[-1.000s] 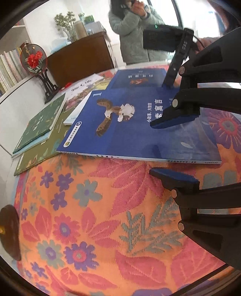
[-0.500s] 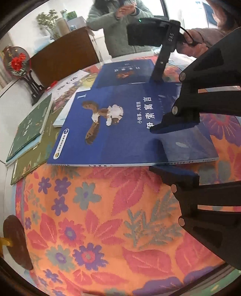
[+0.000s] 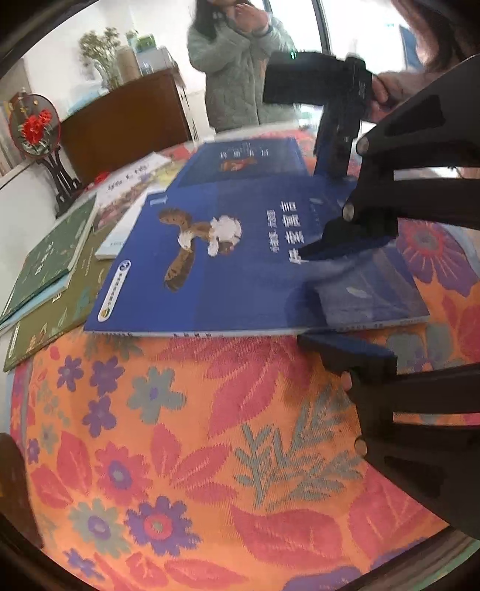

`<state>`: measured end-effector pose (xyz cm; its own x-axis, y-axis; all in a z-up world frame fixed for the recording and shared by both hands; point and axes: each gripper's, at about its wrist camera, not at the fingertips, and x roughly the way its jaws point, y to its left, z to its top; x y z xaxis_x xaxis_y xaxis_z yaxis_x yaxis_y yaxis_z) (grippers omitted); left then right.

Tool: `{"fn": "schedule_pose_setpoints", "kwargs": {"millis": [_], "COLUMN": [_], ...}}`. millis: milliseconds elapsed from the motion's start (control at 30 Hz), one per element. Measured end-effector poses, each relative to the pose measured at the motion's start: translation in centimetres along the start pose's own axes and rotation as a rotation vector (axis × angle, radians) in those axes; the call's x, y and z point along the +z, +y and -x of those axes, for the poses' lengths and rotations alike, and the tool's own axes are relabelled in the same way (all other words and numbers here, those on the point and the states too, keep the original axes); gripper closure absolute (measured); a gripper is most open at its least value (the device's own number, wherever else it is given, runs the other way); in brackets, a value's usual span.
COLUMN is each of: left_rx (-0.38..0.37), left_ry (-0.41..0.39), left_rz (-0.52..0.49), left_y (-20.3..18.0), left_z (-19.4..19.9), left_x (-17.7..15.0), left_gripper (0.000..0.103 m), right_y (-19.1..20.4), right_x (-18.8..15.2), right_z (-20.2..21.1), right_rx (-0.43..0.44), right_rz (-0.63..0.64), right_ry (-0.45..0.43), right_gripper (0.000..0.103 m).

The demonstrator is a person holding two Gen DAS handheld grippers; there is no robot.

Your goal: Organize books

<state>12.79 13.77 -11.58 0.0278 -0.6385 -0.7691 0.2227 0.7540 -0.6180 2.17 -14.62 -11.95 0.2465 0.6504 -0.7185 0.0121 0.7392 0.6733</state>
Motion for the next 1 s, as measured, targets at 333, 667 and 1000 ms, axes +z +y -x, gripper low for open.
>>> {"fn": "schedule_pose_setpoints", "kwargs": {"millis": [333,667,1000], "left_rx": [-0.089,0.366,0.440], "left_ry": [-0.061,-0.051,-0.118], "left_rz": [0.008,-0.096,-0.119], "left_y": [-1.8,-5.4,-5.7], "left_z": [1.1,0.0,2.8], "left_x": [-1.0,-1.2,-1.5], "left_gripper": [0.065,0.081,0.082], "right_y": [3.0,4.5,7.7], "right_x": [-0.3,0.1,0.9], "right_z": [0.6,0.3,0.1], "right_rx": [-0.169,-0.223,-0.226], "right_rz": [0.170,0.219,0.287], "right_ry": [-0.054,-0.083,-0.123], "right_gripper": [0.089,0.089,0.091]}}
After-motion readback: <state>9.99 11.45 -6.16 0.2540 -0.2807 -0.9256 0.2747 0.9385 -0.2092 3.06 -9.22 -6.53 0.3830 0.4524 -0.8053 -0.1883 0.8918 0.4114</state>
